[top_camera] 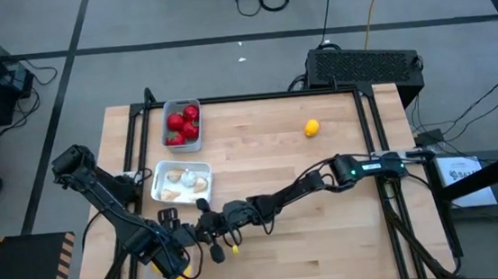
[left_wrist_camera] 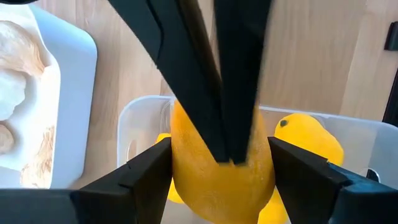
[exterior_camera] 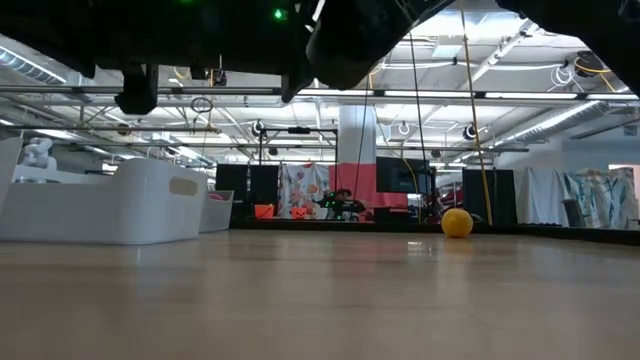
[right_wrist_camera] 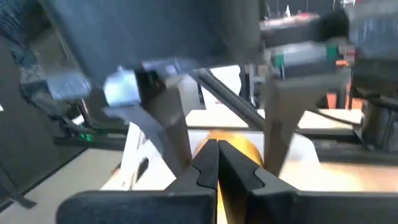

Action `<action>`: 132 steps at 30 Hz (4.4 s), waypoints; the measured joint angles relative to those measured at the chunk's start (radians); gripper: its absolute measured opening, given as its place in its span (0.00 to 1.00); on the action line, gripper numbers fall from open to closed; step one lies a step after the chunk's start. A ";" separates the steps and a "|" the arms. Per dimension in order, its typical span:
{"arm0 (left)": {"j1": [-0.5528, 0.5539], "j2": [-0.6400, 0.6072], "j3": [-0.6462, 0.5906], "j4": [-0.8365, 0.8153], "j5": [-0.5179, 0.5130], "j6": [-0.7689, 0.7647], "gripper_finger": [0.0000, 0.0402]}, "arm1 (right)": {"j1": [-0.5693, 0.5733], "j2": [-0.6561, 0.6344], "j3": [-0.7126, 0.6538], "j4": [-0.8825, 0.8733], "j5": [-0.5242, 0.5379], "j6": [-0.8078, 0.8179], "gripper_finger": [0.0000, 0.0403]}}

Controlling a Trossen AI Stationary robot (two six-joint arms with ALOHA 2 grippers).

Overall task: Sort produce into baskets
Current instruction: Put the yellow lemon into the transparent bin

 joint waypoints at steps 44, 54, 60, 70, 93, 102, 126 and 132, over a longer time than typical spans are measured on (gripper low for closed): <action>0.210 -0.060 0.000 -0.064 -0.349 0.292 0.64 | -0.377 -1.150 -0.888 -1.273 0.074 -0.058 0.00; 0.215 -0.442 -0.227 0.141 -0.770 0.160 0.64 | -0.627 -1.375 -0.964 -1.312 0.185 0.106 0.19; 0.217 -0.527 -0.466 0.546 -0.943 0.166 0.64 | -0.792 -1.258 -0.966 -1.303 0.128 0.229 0.50; 0.240 -0.418 -0.706 0.972 -1.265 0.218 0.64 | -0.882 -1.118 -0.966 -1.250 0.191 0.311 0.86; 0.233 -0.425 -0.697 1.125 -1.225 0.503 0.64 | -0.825 -0.878 -0.965 -1.209 0.251 0.478 0.90; 0.229 -0.425 -0.697 1.125 -1.218 0.502 0.64 | -0.795 -0.878 -0.965 -1.200 0.273 0.483 0.64; 0.250 -0.425 -0.697 1.122 -1.232 0.462 0.64 | -0.121 -0.758 -0.951 -0.058 0.064 0.272 0.53; 0.289 -0.425 -0.697 1.116 -1.316 0.385 0.64 | -0.008 -0.513 -0.744 0.069 0.081 0.139 0.53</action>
